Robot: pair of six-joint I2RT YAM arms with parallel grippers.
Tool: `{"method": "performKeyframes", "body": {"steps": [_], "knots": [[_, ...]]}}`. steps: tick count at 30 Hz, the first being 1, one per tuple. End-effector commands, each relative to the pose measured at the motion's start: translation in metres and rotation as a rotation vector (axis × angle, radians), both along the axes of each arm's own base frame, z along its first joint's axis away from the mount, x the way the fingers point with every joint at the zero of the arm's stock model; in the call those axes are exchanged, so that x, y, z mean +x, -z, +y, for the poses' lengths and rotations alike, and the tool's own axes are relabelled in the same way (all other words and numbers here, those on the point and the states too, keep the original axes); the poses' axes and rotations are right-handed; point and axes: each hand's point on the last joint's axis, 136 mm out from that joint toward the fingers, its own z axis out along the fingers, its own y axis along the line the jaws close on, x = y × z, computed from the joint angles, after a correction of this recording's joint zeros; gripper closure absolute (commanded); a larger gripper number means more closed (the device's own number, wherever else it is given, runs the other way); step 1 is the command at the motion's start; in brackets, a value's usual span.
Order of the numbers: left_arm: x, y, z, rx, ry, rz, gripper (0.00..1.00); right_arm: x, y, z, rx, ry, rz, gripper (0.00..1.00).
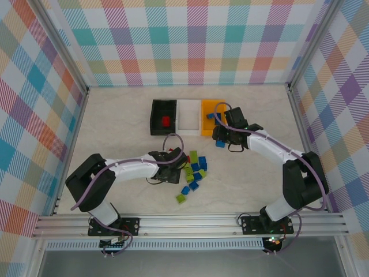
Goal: Sort the legos into containers by color
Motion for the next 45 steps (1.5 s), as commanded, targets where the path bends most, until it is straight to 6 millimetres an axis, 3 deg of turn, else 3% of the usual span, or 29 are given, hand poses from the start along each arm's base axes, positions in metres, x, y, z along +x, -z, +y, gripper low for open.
{"method": "performKeyframes", "body": {"steps": [1, 5, 11, 16, 19, 23, 26, 28, 33, 36, 39, 42, 45], "knots": [[0.002, 0.01, 0.007, 0.014, -0.025, 0.0, 0.32, 0.004, -0.017, 0.003, 0.008, -0.015, -0.056, 0.44], [0.006, 0.01, 0.01, 0.013, -0.038, -0.019, 0.37, 0.005, -0.017, 0.004, 0.012, -0.017, -0.053, 0.44], [0.008, 0.006, 0.007, -0.012, -0.033, -0.032, 0.53, 0.005, -0.015, 0.003, 0.006, -0.014, -0.051, 0.45], [0.006, -0.009, 0.011, -0.022, -0.042, -0.047, 0.59, 0.005, -0.014, 0.002, 0.004, -0.011, -0.048, 0.45], [0.005, -0.035, 0.013, -0.058, -0.052, -0.081, 0.6, 0.003, -0.014, 0.002, 0.007, -0.01, -0.048, 0.45], [0.015, -0.091, 0.015, -0.096, -0.058, -0.18, 0.6, 0.002, -0.015, 0.002, 0.013, -0.01, -0.052, 0.45], [0.038, -0.123, 0.016, -0.106, -0.078, -0.247, 0.6, 0.001, -0.015, 0.001, 0.017, -0.004, -0.054, 0.45], [0.062, -0.135, 0.017, -0.122, -0.117, -0.287, 0.6, 0.001, -0.014, 0.001, 0.016, -0.003, -0.054, 0.45], [0.15, -0.152, 0.021, -0.167, -0.254, -0.384, 0.61, 0.001, -0.01, 0.0, 0.009, 0.002, -0.04, 0.45], [0.197, -0.144, 0.022, -0.169, -0.32, -0.377, 0.62, 0.001, -0.01, 0.001, 0.008, -0.001, -0.034, 0.45], [0.232, -0.137, 0.022, -0.178, -0.368, -0.375, 0.63, -0.001, -0.012, 0.0, 0.007, -0.001, -0.041, 0.45], [0.254, -0.131, 0.023, -0.172, -0.395, -0.368, 0.63, -0.003, -0.011, -0.002, 0.007, -0.001, -0.042, 0.45], [0.264, -0.124, 0.023, -0.163, -0.41, -0.339, 0.65, -0.005, -0.009, -0.002, 0.006, -0.004, -0.04, 0.45]]}}
